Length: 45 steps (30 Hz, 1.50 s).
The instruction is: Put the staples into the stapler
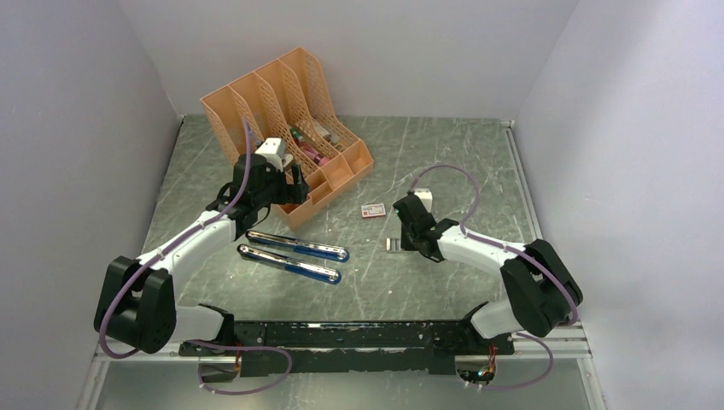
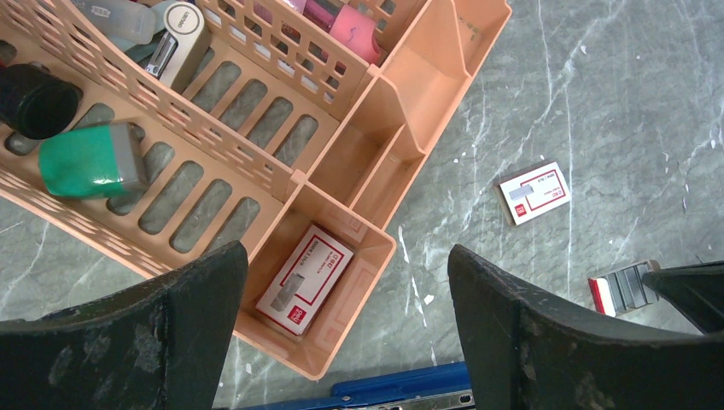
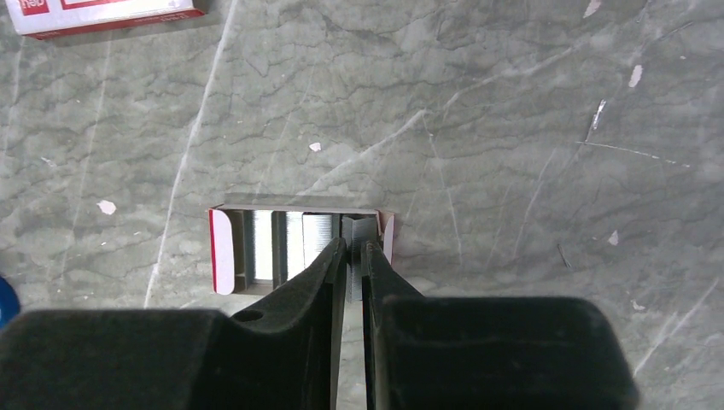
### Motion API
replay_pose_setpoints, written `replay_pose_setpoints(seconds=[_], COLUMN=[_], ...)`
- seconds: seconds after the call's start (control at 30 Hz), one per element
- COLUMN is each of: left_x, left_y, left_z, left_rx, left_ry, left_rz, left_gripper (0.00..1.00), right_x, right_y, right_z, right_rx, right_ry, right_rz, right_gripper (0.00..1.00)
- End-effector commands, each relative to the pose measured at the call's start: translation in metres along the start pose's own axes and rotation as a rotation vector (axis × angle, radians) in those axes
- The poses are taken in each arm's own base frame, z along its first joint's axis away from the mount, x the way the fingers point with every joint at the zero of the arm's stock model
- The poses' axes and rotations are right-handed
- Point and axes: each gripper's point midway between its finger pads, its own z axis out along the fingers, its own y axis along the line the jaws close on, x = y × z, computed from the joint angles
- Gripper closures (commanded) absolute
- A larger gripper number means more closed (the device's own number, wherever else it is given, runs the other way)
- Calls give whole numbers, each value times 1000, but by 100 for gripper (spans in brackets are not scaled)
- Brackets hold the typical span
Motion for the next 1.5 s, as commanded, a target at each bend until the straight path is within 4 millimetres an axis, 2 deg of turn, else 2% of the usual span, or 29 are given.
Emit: replay_pose_setpoints(seconds=[0.0, 0.23, 0.57, 0.67, 1.0, 1.47], left_x=[-6, -5, -6, -6, -5, -5], left_y=[0, 0, -1, -1, -1, -1], left_z=[2, 2, 2, 2, 2, 3], left_rx=[19, 19, 22, 19, 22, 20], left_ry=[-24, -24, -25, -24, -23, -22], left_rz=[8, 7, 8, 7, 8, 7], left_gripper=[9, 9, 9, 9, 9, 9], right_x=[-14, -24, -24, -22, -9, 2], right_y=[-8, -3, -1, 1, 1, -5], right_z=[-6, -11, -12, -10, -4, 1], right_rx=[39, 10, -2, -10, -16, 18], right_ry=[-36, -67, -63, -57, -15, 32], right_rz=[-28, -34, -46, -36, -12, 2], right_gripper=[85, 85, 83, 79, 72, 74])
